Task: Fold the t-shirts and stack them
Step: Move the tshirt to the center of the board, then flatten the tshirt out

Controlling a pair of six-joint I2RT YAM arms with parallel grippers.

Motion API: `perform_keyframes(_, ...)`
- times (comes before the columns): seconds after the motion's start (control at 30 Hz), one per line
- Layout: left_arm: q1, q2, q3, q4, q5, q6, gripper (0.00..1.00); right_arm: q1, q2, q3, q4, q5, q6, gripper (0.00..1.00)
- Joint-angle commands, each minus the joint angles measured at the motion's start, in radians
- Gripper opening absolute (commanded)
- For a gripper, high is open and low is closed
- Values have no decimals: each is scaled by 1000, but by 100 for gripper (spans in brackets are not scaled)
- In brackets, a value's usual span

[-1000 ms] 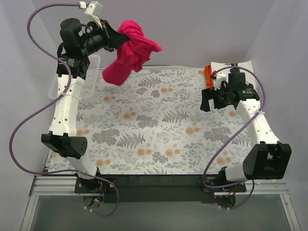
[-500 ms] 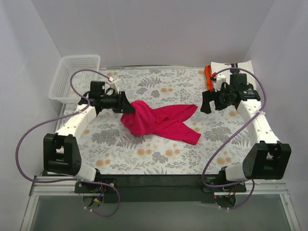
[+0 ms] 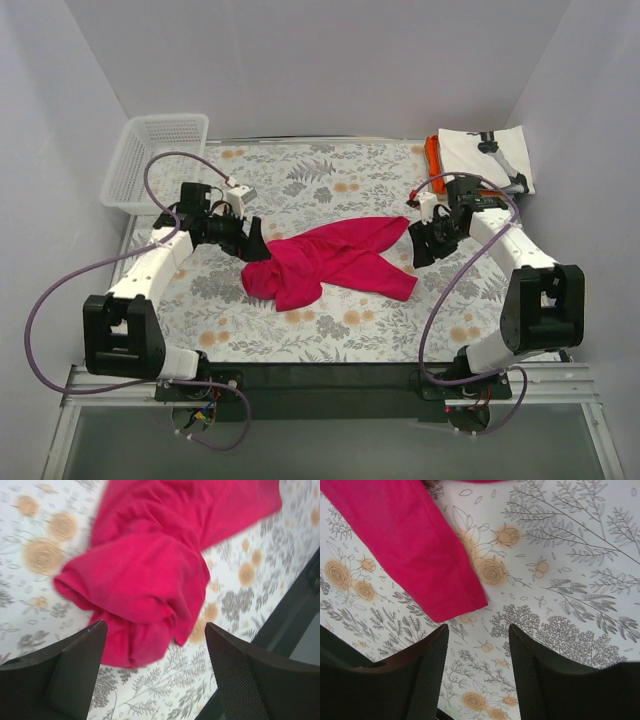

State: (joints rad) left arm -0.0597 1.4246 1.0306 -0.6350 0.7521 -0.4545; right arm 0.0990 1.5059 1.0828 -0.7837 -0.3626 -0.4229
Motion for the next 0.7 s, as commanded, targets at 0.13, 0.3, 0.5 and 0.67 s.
perform_keyframes(0.13,-162,-231,-151,-109,-82,278,70,116,42,-43,4,34,3,43)
perform_keyframes(0.3,-403,-288,-248,-10,-287,335,68,139,125,-63,87,100,32,41)
perform_keyframes(0.5,-584,-221,-285,95,-401,329,63,165,177,-93,93,94,27,34)
perform_keyframes(0.67,-623,-124,-346,216,-535,307,59,173,189,-119,96,80,18,31)
